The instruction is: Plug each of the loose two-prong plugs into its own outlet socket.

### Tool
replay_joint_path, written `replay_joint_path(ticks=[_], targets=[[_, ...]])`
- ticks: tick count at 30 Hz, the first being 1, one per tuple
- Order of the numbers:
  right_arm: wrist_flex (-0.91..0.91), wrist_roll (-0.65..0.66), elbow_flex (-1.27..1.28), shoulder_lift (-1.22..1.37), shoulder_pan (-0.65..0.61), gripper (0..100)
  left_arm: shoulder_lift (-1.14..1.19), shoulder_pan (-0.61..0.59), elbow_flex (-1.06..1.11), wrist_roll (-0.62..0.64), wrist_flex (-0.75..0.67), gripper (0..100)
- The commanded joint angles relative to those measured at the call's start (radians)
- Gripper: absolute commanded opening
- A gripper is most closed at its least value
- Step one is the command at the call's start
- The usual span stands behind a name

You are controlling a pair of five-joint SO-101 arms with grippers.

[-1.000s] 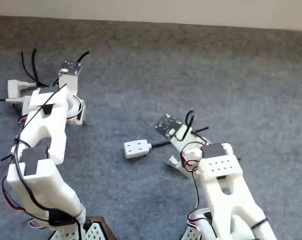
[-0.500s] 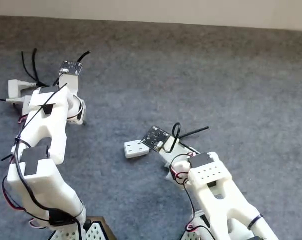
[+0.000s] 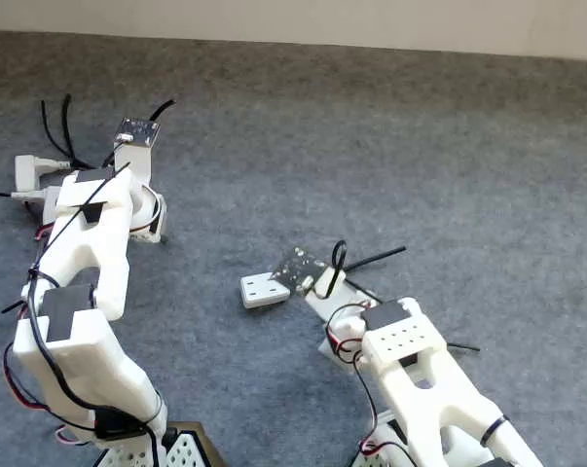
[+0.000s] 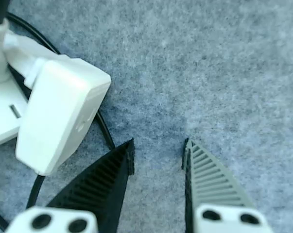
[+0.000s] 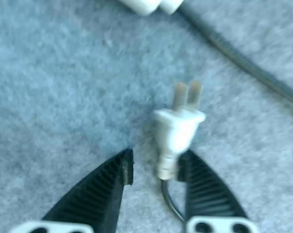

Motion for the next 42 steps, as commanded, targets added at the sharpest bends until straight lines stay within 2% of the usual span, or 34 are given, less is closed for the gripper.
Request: replay_joint_path(ticks=[1,9,13,15,17,21,24,27,31,37,42], targets=[[0.002,-0.011,0.024,0.002,-0.021,2.5,0.008,0.012,-0.022,0.009,-0.005,16],[0.004,-0.014,0.028,-0.010,-0.015,0.7,0.008,0.012,-0.022,0.009,-0.002,16],[0.005,-0.112,-0.010,-0.019,-0.015,0.7,-0.001,0.013,-0.030,0.006,0.006,16],[0.012,-0.141,-0.047,-0.048,-0.015,0.7,-0.010,0.036,-0.065,0.002,0.080,16],[0.047,-0.166,-0.094,-0.094,-0.021,0.6,-0.050,0.059,-0.142,-0.026,0.219,16],[0.116,-0.249,-0.285,-0.159,-0.047,0.6,-0.223,0.130,-0.297,-0.038,0.446,17],[0.140,-0.331,-0.437,-0.134,-0.081,0.6,-0.430,0.188,-0.375,-0.035,0.546,17],[0.140,-0.385,-0.504,-0.104,-0.134,0.6,-0.657,0.252,-0.361,-0.034,0.588,17],[0.125,-0.393,-0.489,-0.130,-0.254,0.6,-0.915,0.291,-0.156,0.017,0.557,25],[0.081,-0.391,-0.343,-0.300,-0.361,0.6,-1.225,0.251,0.306,0.017,0.310,29],[0.081,-0.387,-0.289,-0.372,-0.401,0.6,-1.489,0.283,0.661,0.017,0.100,29]])
